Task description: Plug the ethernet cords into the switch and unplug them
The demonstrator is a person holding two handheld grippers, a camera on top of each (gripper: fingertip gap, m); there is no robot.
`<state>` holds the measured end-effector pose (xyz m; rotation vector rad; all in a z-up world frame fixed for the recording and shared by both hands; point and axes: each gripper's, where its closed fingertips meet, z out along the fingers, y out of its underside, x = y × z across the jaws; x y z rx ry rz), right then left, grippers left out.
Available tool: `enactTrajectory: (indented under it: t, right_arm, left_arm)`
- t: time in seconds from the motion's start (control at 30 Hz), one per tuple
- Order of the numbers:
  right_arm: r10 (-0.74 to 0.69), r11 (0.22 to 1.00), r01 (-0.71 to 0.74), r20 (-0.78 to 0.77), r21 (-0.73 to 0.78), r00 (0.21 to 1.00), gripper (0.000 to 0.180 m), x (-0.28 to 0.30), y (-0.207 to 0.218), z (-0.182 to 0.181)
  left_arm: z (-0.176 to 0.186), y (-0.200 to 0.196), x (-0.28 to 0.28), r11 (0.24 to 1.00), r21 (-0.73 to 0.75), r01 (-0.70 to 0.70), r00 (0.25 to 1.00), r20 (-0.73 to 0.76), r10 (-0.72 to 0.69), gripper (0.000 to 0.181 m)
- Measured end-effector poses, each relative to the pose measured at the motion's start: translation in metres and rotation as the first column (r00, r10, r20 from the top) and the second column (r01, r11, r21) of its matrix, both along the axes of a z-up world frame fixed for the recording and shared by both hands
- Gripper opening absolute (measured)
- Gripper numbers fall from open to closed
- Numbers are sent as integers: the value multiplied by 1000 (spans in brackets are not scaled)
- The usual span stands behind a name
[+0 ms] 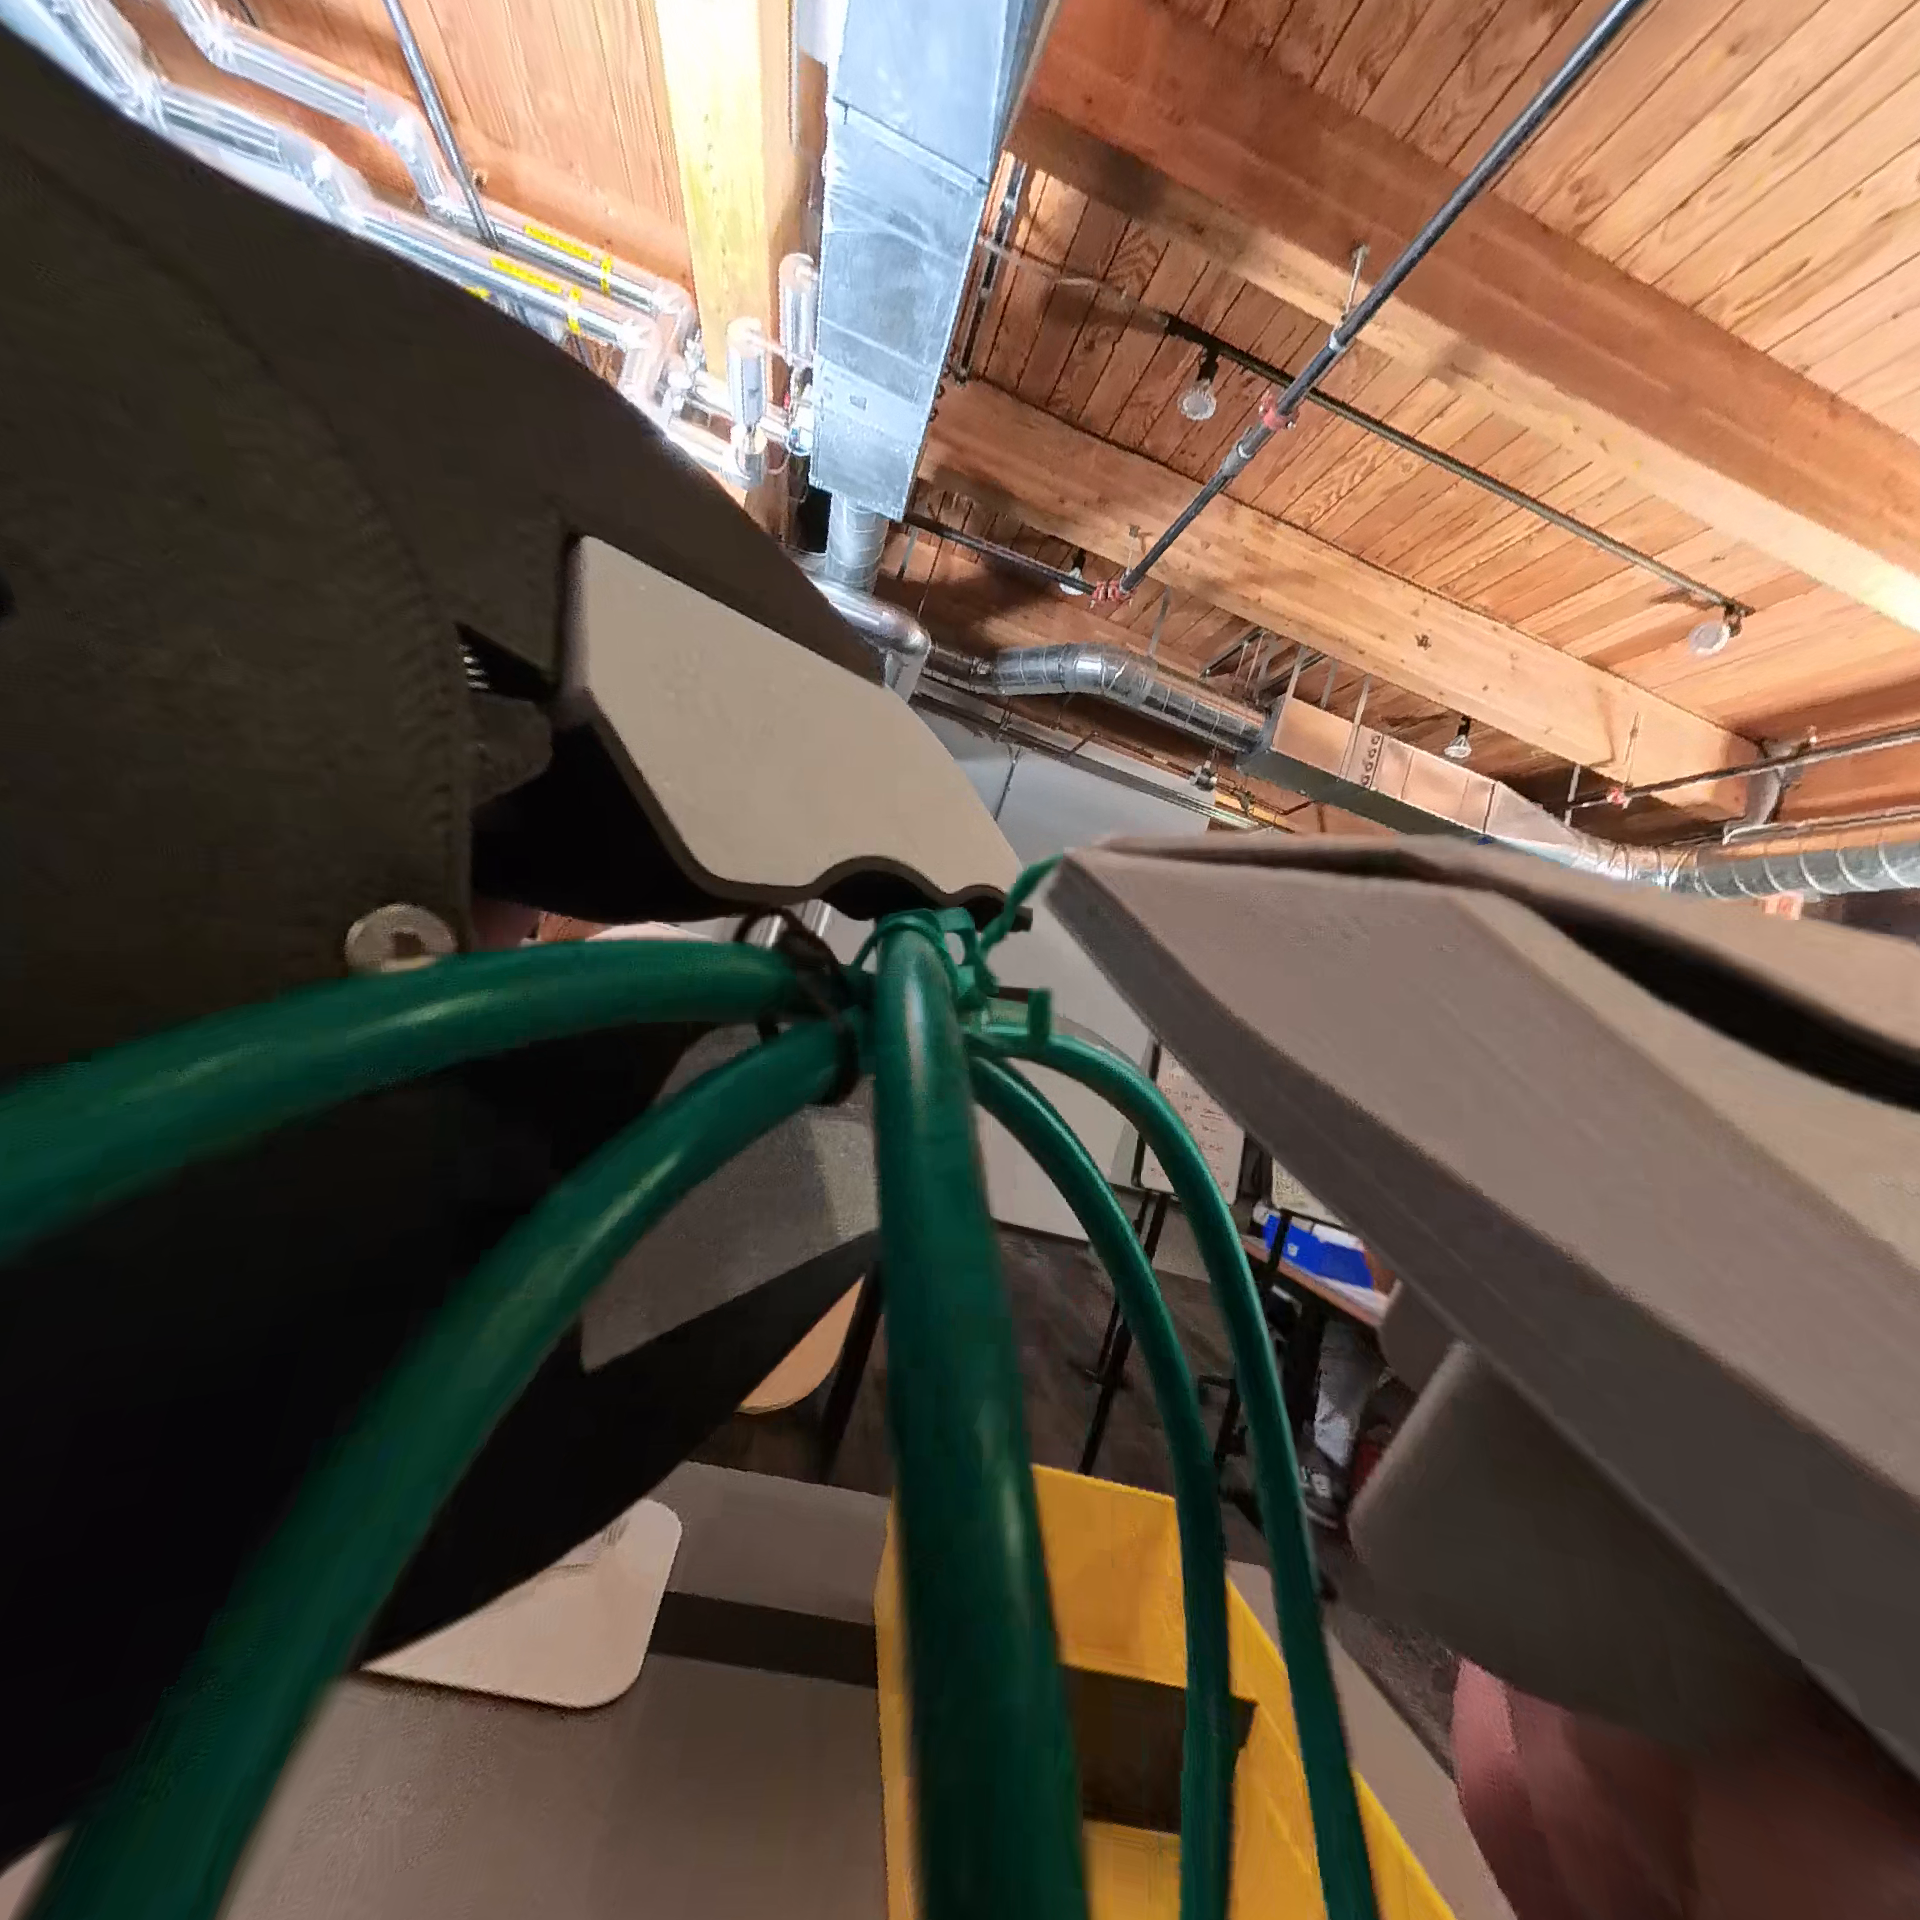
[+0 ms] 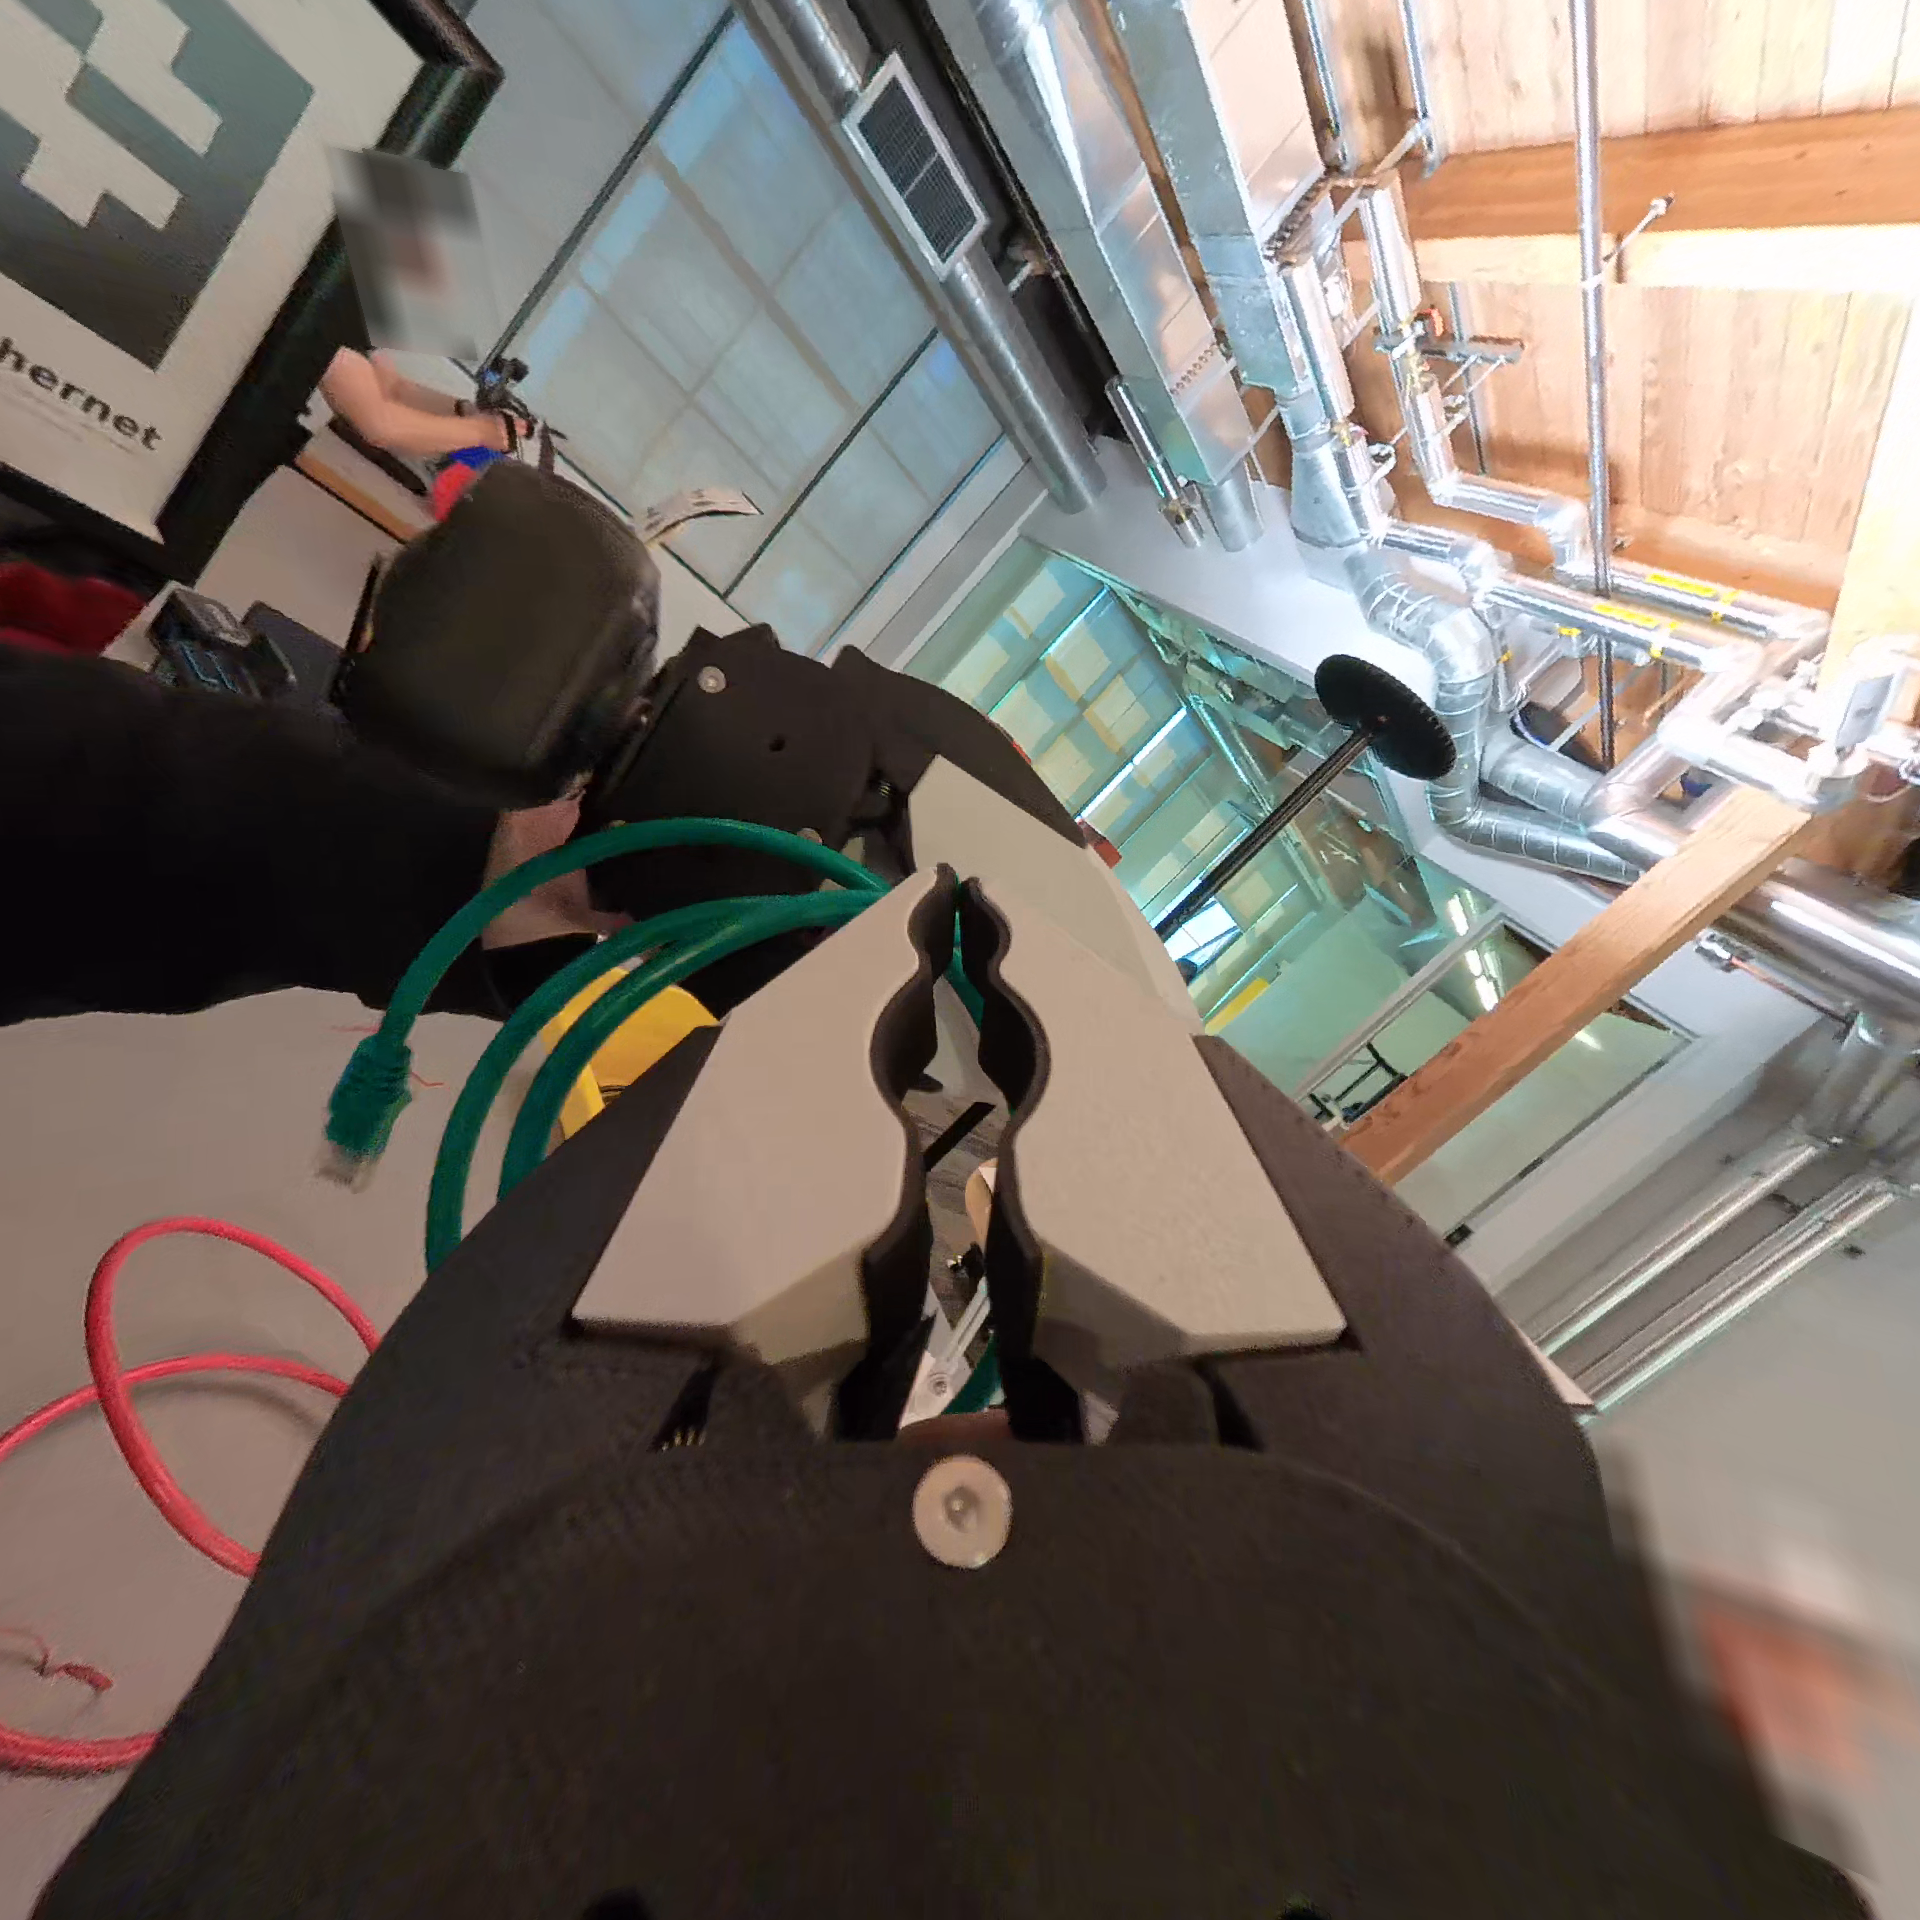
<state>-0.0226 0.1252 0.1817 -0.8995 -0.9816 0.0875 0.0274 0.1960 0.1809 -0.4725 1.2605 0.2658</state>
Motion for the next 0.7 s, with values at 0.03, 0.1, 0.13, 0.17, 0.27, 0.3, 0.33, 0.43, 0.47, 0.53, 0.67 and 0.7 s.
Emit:
enactTrajectory:
  t: [0.03,0.1,0.13,0.17,0.27,0.3,0.33,0.43,0.47,0.53,0.67,0.7]
  right_arm:
    - [0,1000,0,13,8,1000,0,-2,-2,0]
    - [-1,1000,-1,62,27,998,0,-8,-6,-4]
    - [-6,999,3,101,32,995,0,-12,-8,-8]
    - [-11,1000,8,129,26,992,0,-13,-8,-12]
    - [13,1000,-10,173,-17,985,0,-10,-10,-20]
    - [9,1000,-3,184,-31,983,0,-7,-8,-23]
    - [-5,999,12,193,-36,981,0,-4,-5,-25]
    - [-30,996,47,216,-75,976,0,-2,3,-32]
    - [-45,995,63,220,-76,975,0,-2,6,-33]
    - [-7,996,21,175,-82,984,0,-3,1,-28]
    - [8,994,2,96,-106,995,10,3,2,-19]
    - [50,992,-42,60,-116,997,7,3,-2,-15]
  left_arm:
    - [0,0,1,1000,2,-4,1000,-5,4,9]
    - [1,-2,3,1000,17,-13,1000,-15,13,10]
    - [1,-3,4,1000,11,-7,1000,-16,8,10]
    - [3,-4,4,1000,6,-7,1000,-12,7,9]
    - [10,-4,-1,1000,-29,5,999,36,-4,9]
    - [14,-5,-4,998,-55,22,998,64,-19,9]
    - [17,-6,-6,996,-76,38,996,83,-31,9]
    - [17,-8,-4,999,-33,4,997,76,-2,9]
    - [16,-9,-2,999,-52,16,997,79,-12,9]
    - [19,-10,-4,997,-64,33,995,101,-26,9]
    - [21,-11,-4,996,-71,49,993,108,-41,10]
    - [22,-11,-4,997,-68,45,993,110,-37,10]
